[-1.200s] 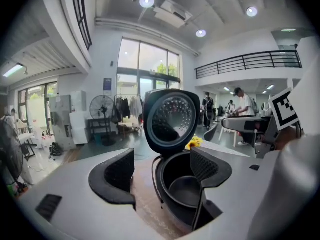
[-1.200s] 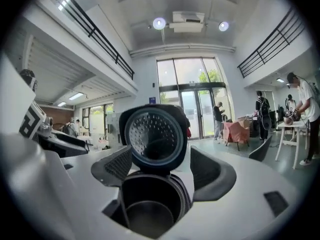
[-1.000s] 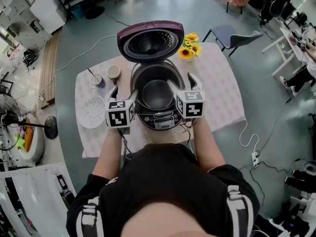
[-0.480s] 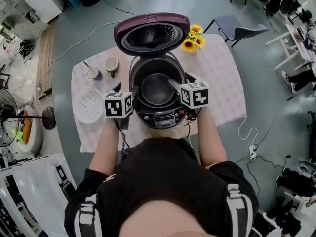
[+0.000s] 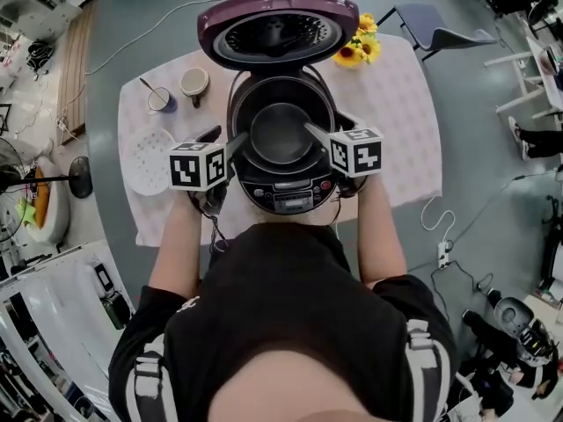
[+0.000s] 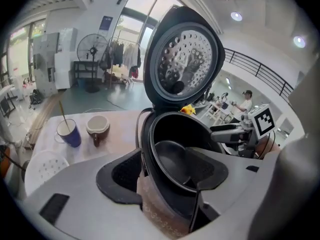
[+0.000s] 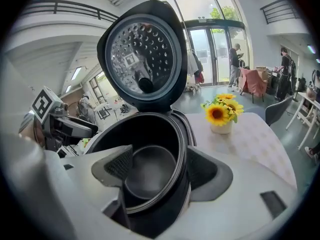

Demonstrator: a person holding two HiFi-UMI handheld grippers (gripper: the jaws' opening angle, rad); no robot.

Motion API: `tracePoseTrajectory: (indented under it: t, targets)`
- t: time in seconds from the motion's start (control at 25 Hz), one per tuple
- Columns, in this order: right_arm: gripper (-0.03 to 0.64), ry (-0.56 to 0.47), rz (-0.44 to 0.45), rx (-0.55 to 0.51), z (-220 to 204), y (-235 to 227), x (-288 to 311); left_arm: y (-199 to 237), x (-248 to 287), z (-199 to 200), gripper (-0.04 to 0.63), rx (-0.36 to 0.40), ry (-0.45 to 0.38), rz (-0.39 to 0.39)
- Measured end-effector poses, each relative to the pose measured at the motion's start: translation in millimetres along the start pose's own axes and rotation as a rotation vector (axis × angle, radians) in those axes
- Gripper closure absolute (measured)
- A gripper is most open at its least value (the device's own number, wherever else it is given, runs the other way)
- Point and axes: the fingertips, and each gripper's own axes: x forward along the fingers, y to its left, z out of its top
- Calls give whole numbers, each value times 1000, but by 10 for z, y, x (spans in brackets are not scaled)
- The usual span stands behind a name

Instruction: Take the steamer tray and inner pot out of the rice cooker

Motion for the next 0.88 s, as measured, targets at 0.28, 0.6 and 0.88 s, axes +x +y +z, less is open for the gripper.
tracePoseTrajectory:
  t: [0.28,0.6,0.88]
  targets:
    - [284,18,47,10,-21,-8,70,2,81,-54,337,-45,13,-65]
    - [286,31,125,44,-13,42,54,-34,124,-102,357,-114,16,-138]
    - [330,63,137,168,-20,-41,40,-38,111,-73,403,-272,-8,-257]
